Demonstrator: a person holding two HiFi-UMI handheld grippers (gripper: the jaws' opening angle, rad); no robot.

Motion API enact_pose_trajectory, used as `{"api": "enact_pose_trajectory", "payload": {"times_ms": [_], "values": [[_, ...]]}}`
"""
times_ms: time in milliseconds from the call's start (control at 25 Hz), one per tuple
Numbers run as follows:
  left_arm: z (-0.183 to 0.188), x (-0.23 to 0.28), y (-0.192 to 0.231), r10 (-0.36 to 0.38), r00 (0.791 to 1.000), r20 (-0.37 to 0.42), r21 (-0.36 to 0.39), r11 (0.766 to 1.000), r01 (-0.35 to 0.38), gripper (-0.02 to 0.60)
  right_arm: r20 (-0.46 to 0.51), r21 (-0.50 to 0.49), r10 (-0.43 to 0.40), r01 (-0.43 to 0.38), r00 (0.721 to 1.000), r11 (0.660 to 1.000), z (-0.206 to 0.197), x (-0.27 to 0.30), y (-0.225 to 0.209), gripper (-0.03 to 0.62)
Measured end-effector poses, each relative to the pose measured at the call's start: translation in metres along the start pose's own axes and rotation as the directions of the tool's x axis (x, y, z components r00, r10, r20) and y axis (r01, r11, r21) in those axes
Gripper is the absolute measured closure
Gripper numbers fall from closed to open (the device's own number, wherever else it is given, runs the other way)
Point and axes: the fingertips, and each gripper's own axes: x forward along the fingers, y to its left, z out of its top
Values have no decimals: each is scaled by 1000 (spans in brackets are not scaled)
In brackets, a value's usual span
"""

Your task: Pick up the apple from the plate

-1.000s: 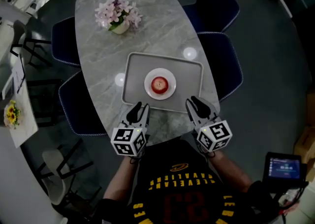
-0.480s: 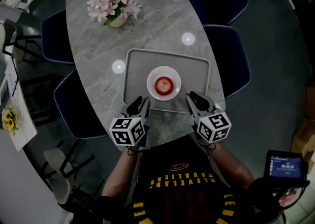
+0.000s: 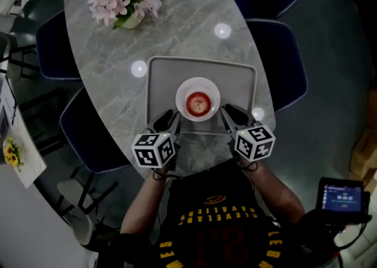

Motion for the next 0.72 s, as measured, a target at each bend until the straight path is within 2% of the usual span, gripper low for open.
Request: {"api": "enact_pose_trajectory", "payload": {"times_ms": [160, 360, 560, 720], "values": [[-1, 13, 8, -6, 1000, -24, -21, 1000, 5, 477, -35, 18, -10, 11, 999, 1000, -7, 12, -6, 523], [-4, 6, -2, -27, 998, -53, -41, 999, 25, 477, -71, 38, -30, 33, 997, 999, -11, 4, -2, 523], [-9, 43, 27, -17, 995, -95, -89, 996, 8, 479, -120, 93, -14, 25, 993, 995, -24, 49, -24, 523], [-9, 50, 32, -17, 995, -103, -115, 993, 5, 479, -135, 131, -4, 22, 991, 991, -27, 59, -27, 523]]}}
